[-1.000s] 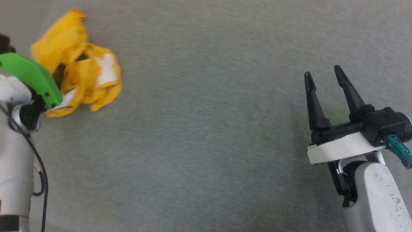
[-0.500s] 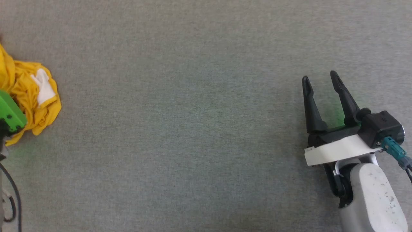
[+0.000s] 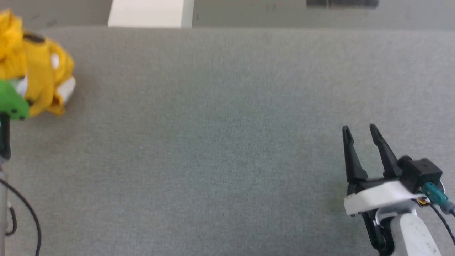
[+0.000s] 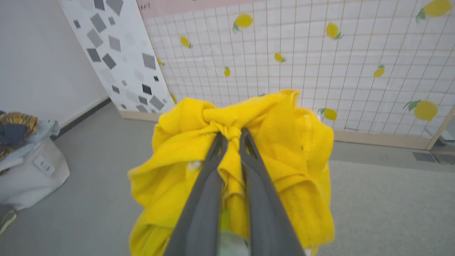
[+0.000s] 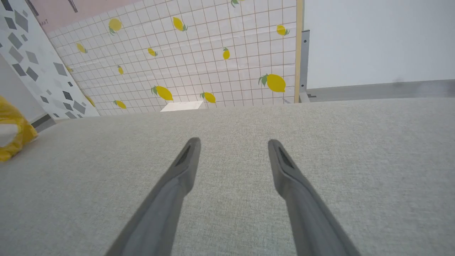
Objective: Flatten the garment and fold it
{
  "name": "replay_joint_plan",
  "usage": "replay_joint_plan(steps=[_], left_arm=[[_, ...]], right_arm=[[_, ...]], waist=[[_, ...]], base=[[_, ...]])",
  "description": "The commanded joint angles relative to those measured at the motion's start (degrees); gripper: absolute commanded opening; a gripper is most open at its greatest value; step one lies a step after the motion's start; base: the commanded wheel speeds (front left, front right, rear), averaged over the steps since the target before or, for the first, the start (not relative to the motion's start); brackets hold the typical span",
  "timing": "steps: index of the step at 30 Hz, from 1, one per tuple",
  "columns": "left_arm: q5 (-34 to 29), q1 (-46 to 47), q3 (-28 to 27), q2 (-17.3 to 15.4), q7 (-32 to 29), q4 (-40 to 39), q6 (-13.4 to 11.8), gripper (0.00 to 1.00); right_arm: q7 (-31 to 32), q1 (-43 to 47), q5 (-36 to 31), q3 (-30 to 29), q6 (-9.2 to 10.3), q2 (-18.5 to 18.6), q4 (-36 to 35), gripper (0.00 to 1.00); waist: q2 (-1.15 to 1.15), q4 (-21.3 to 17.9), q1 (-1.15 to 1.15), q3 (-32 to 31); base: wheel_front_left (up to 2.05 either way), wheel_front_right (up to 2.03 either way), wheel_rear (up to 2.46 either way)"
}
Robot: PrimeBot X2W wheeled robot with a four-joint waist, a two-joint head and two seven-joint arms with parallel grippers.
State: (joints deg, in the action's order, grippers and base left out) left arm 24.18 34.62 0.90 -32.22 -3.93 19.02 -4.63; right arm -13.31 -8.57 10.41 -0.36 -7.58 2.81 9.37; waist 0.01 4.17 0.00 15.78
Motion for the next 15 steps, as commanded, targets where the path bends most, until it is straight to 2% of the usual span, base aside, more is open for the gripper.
replay_joint_plan(steps=[1,4,9,15], left_arm=[[-1.09,1.65,0.69,0.02,1.28,-1.37,0.25,0.00],[-2.41,4.21,3.13,1.66,2.44,-4.62,0.39,0.00],[-3.31,7.59,8.55,5.66,0.80,-8.96,1.76,0.00],[-2.54,8.55,15.14,12.63,0.04,-12.36,3.41,0.00]], right_arm=[[-0.59,0.95,0.48,-0.34,0.09,0.07,0.26,1.00],[-0.72,2.62,1.18,-0.70,0.09,0.07,0.51,1.00],[-0.52,4.64,1.49,-1.10,0.09,0.07,0.42,1.00],[0.16,5.31,1.34,-1.44,0.09,0.07,-0.43,1.00]], waist=[[-0.01,-1.49,0.00,-9.77],[-0.01,-3.36,0.00,-12.17],[-0.01,-6.34,0.00,-13.70],[-0.01,-10.93,0.00,-13.76]], base=[[0.00,0.00,0.00],[0.00,0.00,0.00],[0.00,0.00,0.00],[0.00,0.00,0.00]])
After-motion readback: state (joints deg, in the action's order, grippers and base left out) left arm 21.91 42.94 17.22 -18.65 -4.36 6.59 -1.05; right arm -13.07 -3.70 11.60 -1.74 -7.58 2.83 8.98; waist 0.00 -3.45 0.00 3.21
